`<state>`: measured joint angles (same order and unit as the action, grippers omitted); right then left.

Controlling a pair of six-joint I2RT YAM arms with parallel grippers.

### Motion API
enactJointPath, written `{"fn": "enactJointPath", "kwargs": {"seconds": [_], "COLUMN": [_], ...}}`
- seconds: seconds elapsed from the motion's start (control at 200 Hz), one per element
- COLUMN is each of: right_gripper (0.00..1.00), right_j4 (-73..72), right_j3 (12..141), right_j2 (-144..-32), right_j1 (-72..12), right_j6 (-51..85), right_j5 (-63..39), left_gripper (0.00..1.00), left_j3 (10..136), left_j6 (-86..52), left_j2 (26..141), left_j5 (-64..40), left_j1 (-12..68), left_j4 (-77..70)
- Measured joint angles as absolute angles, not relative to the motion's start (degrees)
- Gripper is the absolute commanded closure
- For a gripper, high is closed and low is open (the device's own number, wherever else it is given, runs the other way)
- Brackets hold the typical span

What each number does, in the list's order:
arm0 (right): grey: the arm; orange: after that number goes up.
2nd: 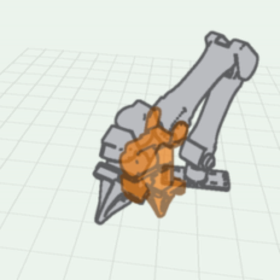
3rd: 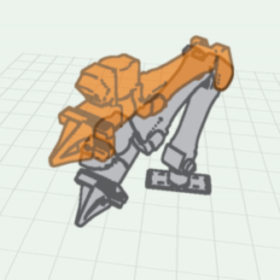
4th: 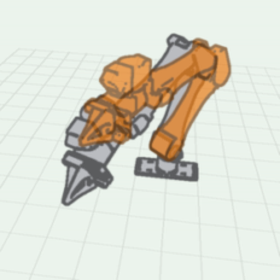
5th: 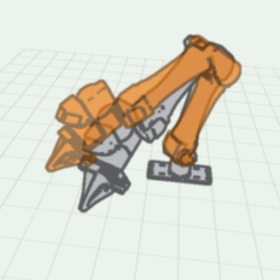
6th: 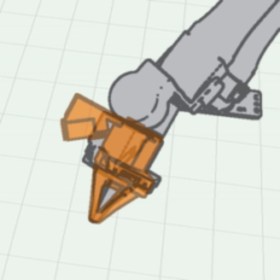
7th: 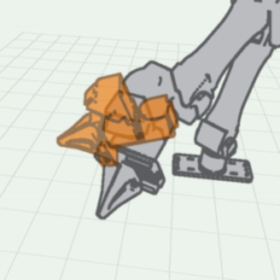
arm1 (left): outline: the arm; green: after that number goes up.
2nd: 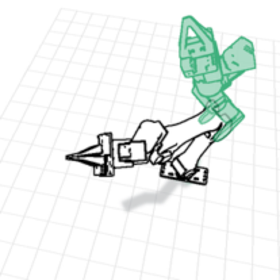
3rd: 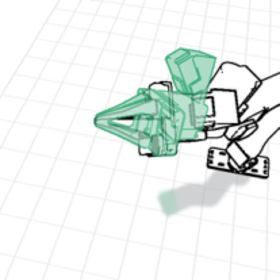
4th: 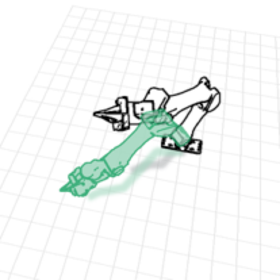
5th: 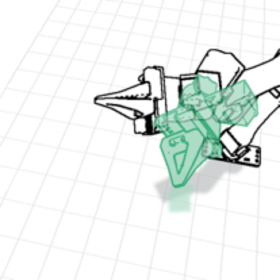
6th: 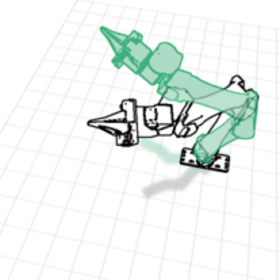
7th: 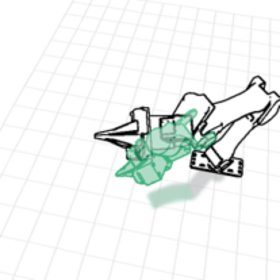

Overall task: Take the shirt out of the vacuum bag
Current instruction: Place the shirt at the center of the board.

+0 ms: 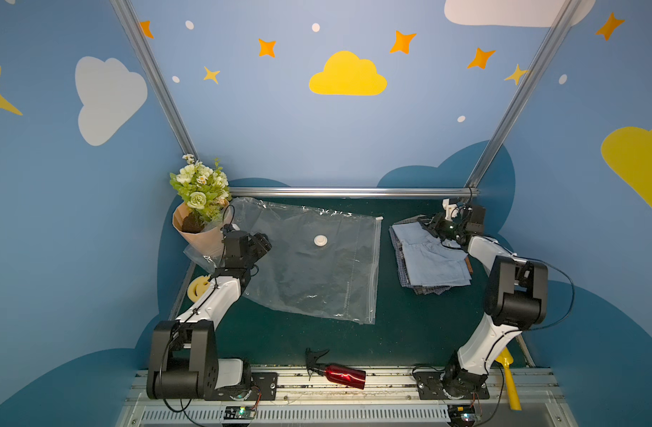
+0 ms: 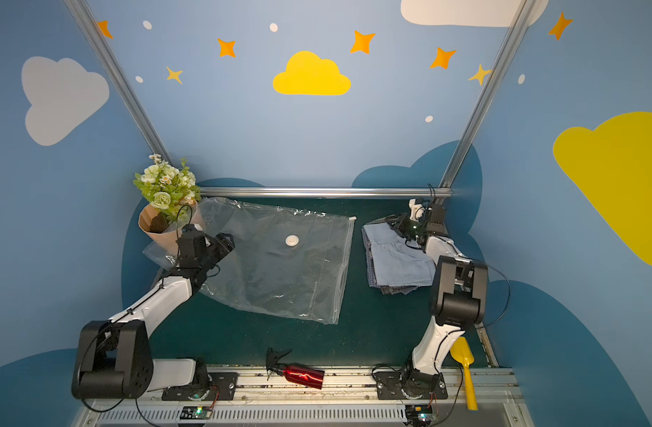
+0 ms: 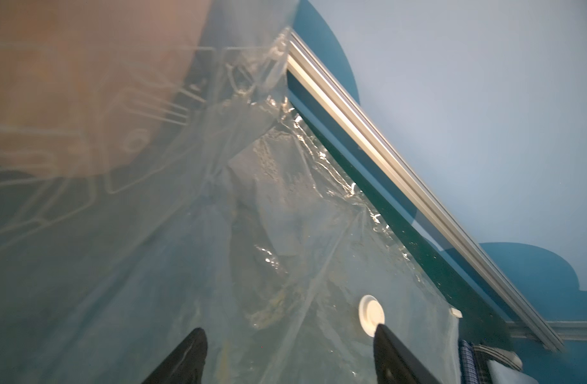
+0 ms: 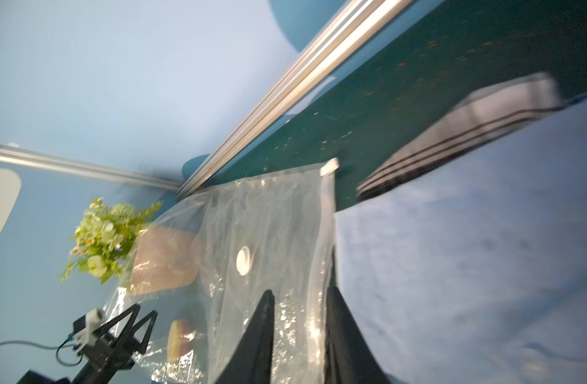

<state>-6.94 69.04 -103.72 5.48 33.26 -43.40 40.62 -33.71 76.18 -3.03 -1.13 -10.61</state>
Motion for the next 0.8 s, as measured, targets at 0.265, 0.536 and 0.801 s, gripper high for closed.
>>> {"fn": "enactJointPath", "kwargs": {"seconds": [0.265,0.536,0.801], "right_gripper": [0.75,0.75,0.74], "right_j4": [-8.6,-7.9,-6.7], "right_j3": [63.9,63.8,64.7], "right_j2": [-107.1,-113.6,-113.6], "right_j1": [0.5,0.5,0.6], "right_j6": [33.3,32.4,31.4], "right_j5": [-43.8,-42.1,-41.6], "left_gripper": [0.20,0.19,0.17], "left_j3": [37.7,35.5,32.2], "left_j6": [-32.1,-28.9,-25.8], "left_j2": [73.3,70.0,69.5], "left_j5": [0.5,4.4,9.3], "left_j1": [-1.5,-2.0,-4.1], "left_j4": [-11.7,-11.7,-13.1]}}
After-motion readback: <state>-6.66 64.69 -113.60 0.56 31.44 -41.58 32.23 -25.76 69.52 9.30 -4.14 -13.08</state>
